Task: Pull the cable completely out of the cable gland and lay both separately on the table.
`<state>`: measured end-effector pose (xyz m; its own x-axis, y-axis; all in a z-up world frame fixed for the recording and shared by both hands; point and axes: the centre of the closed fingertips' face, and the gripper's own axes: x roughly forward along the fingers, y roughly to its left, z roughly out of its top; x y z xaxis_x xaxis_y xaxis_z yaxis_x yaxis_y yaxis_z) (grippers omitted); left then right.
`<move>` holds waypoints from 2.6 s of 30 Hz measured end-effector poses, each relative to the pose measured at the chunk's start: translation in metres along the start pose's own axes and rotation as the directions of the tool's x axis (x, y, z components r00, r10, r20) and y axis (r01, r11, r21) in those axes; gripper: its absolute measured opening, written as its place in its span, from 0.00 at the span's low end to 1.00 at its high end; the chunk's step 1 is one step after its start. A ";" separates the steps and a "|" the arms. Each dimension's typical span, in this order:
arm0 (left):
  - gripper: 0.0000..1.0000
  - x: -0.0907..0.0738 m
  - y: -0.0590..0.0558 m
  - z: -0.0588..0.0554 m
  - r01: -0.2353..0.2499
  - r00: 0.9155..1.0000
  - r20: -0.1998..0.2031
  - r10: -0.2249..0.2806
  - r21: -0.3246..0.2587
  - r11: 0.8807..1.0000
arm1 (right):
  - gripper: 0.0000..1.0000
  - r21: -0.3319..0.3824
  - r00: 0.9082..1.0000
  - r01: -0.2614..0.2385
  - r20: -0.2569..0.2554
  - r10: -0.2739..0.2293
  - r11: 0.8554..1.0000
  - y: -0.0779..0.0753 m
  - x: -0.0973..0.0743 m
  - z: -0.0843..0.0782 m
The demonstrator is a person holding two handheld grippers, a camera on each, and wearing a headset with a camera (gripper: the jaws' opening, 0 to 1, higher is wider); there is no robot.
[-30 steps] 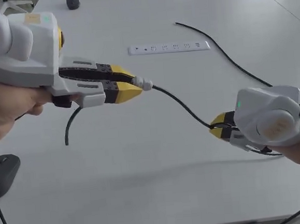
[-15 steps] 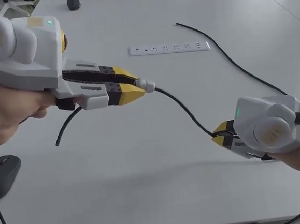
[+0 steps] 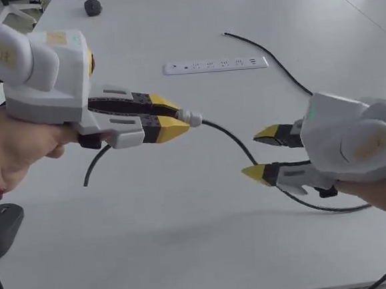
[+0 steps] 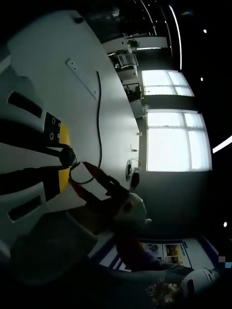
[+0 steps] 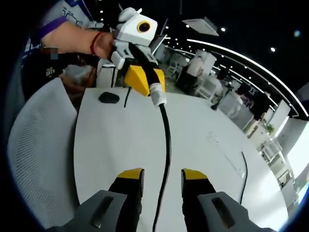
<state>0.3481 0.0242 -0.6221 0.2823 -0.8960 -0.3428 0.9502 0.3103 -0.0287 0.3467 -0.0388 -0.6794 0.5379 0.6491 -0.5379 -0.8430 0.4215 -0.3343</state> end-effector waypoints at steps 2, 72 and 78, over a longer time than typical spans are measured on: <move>0.16 -0.001 0.000 -0.001 0.001 1.000 -0.001 -0.001 0.000 1.000 | 0.28 -0.009 1.000 0.001 0.017 -0.001 1.000 -0.001 -0.003 0.016; 0.16 -0.016 0.011 -0.002 -0.020 0.999 0.026 0.020 0.004 1.000 | 0.00 -0.057 0.979 -0.048 -0.199 0.036 0.997 0.005 0.007 -0.069; 0.16 -0.017 0.006 0.001 -0.025 0.999 0.029 0.025 0.006 1.000 | 0.00 -0.043 0.975 -0.057 -0.217 0.046 0.997 0.008 0.008 -0.077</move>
<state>0.3492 0.0406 -0.6154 0.3096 -0.8968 -0.3160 0.9436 0.3308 -0.0142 0.3431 -0.0790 -0.7461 0.4833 0.5152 -0.7078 -0.8719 0.3562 -0.3361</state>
